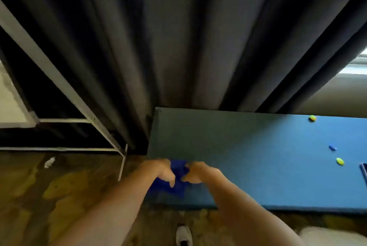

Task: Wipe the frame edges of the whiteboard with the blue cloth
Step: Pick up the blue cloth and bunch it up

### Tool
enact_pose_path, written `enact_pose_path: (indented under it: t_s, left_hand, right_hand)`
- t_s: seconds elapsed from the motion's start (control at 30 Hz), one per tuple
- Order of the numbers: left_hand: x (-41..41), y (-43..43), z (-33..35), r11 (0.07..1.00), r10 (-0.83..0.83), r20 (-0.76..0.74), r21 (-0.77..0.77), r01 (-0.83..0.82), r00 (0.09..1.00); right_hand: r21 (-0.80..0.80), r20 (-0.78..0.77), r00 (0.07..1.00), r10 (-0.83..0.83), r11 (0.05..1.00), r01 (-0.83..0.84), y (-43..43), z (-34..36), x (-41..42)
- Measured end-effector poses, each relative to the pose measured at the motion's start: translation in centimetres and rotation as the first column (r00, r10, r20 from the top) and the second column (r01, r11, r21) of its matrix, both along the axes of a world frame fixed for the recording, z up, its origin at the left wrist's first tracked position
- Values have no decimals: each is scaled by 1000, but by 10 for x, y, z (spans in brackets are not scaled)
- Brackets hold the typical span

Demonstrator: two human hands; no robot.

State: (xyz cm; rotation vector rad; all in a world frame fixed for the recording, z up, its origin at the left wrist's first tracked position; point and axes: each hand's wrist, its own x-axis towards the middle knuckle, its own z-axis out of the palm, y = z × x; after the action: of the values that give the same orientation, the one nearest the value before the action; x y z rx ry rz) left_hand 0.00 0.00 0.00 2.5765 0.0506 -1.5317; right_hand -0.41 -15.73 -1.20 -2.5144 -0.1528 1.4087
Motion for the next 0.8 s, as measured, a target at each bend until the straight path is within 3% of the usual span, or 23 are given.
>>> enact_pose_path:
  t_s: [0.1,0.17,0.23,0.3,0.37,0.43,0.5,0.53,0.6,0.7,0.73,0.8]
  left_hand:
    - [-17,6,-25,992,124,235,-25,-121,964]
    - [-29,11,-39,972,230,429,-59,-226,874]
    - [-35,13,-49,891,448,489,-179,-417,748]
    - [-38,18,-53,729,685,379,-344,-592,622]
    - [-39,30,-54,623,777,224,-409,-666,589]
    - [-40,47,-50,455,868,47,-470,-756,494]
    - [-42,71,-37,241,917,-136,-560,-793,375]
    - [-44,83,-27,121,916,-240,-600,-791,321]
    - [-48,109,-3,-119,889,-407,-649,-752,210]
    - [-52,154,41,-396,834,-545,-700,-595,86]
    - [-56,173,58,-446,821,-567,-713,-540,71]
    - [-65,213,92,-461,836,-546,-759,-459,63]
  right_hand:
    - [29,171,969,-176,984,174,4,-38,-14]
    - [105,249,921,-299,954,281,14,-56,-19]
    - [216,244,862,-445,891,399,25,-66,-19]
    - [326,166,794,-585,793,515,35,-70,-19]
    - [385,24,721,-693,672,633,43,-68,-19]
    - [471,-231,557,-798,409,782,49,-59,-16]
    - [512,-473,394,-788,119,851,58,-43,-13]
    - [514,-552,352,-756,23,857,64,-34,-11]
    - [532,-631,355,-690,-51,845,85,-11,-8]
    - [580,-708,452,-543,-83,810,142,36,-4]
    - [610,-712,500,-493,-82,788,168,55,-5]
    - [694,-655,611,-445,-34,719,216,95,-8]
